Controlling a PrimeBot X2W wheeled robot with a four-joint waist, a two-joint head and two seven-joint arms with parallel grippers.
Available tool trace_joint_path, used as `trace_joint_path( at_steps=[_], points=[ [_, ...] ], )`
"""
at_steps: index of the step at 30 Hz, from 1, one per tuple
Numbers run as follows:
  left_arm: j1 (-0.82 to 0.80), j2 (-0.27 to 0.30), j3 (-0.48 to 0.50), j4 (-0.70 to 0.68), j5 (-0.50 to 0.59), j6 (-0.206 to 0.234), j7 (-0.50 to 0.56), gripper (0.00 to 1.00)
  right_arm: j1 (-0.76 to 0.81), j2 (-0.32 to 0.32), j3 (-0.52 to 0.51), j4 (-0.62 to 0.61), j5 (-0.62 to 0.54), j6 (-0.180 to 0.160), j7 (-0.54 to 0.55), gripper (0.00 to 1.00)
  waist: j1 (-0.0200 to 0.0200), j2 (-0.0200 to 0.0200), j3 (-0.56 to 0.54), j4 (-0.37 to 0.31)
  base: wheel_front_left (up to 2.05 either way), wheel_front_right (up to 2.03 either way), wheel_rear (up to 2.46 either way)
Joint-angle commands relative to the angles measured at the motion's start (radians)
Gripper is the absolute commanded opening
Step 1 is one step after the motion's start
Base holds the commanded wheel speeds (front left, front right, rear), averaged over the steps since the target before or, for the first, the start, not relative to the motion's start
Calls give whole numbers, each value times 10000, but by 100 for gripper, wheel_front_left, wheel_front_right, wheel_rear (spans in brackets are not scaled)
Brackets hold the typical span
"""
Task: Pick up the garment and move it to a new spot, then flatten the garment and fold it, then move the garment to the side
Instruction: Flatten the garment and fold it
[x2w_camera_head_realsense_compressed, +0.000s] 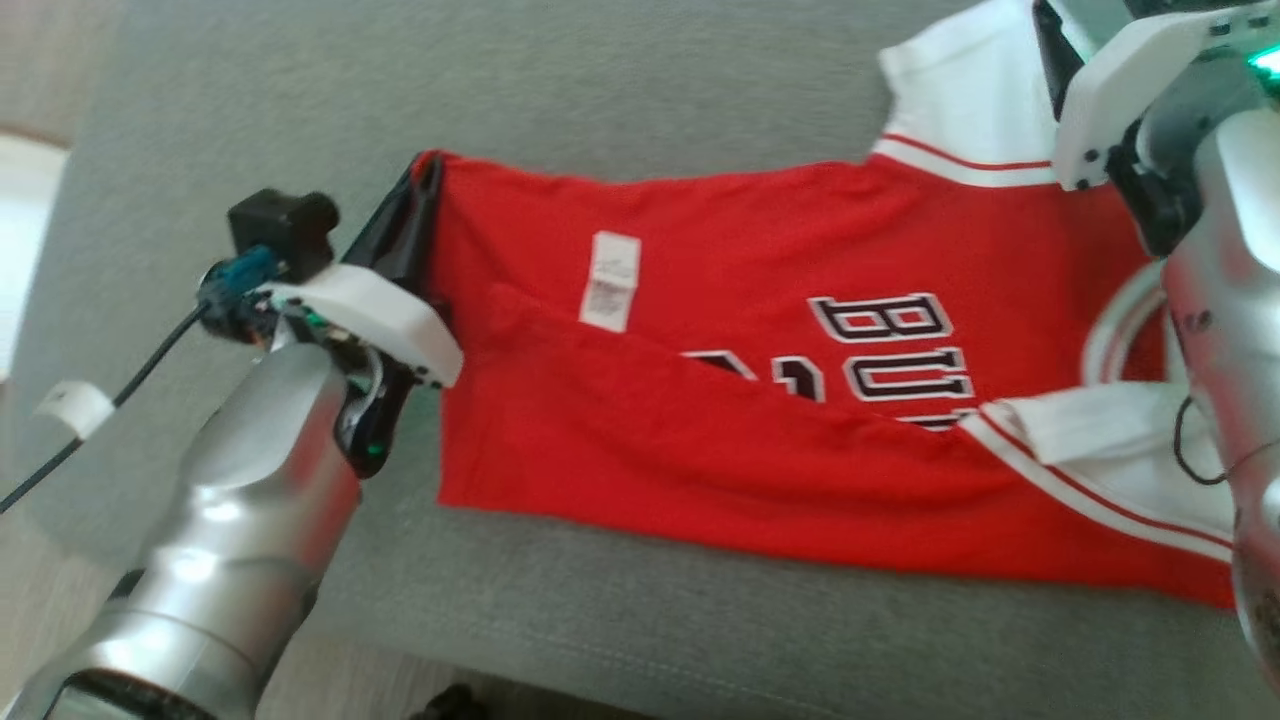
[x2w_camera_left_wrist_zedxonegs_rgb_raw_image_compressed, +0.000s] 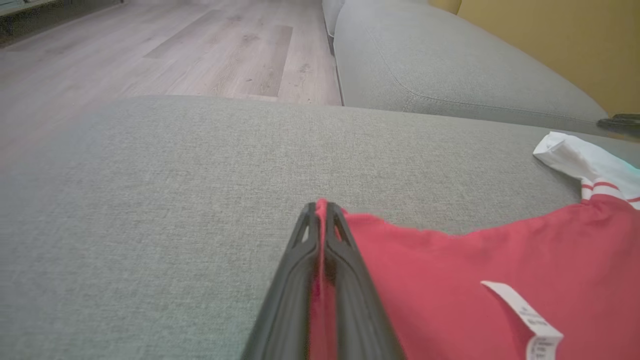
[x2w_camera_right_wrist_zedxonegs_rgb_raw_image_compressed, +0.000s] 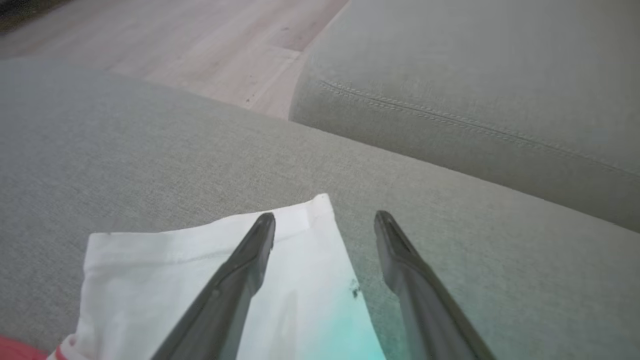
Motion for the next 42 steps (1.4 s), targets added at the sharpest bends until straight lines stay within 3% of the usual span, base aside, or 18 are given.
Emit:
trace_joint_path(
  at_steps=[1,5,14,16,21,33,39,42],
  points=[
    [-505,334,66,-257,-115,18,-216,0,-403,48,9,6,-229,19,83,100,-1,0,271,500,0,0,0],
    [-823,158,-564,-223,-395,18,-453,0,-835,-205,-390,859,-781,19,217,100,-1,0,442,971,0,0,0],
    [-1173,-89,-1193,11,-793,18,-736,0,-1374,-245,-1130,1632,-1550,19,159,100,-1,0,704,1281,0,0,0],
    [-1248,-99,-1250,65,-859,18,-790,0,-1468,-207,-1293,1683,-1686,19,-12,0,-1,0,750,1255,0,0,0],
    [-1371,-46,-1071,187,-885,18,-866,0,-1494,-217,-1936,1632,-2127,19,-937,0,-1,0,692,1074,0,0,0],
    [-834,393,1438,-1168,777,176,-876,0,-1498,228,-3727,1453,-2573,19,-3387,0,-1,0,131,-38,0,0,0],
    [96,675,2554,-1507,1944,247,-876,0,-1192,998,-3447,1342,-1898,19,-4107,0,-1,0,-377,-899,0,0,0],
    [709,833,2969,-1367,2401,241,-877,0,-522,1390,-2871,836,-937,19,-4212,0,-1,0,-692,-1330,0,0,0]
  ],
)
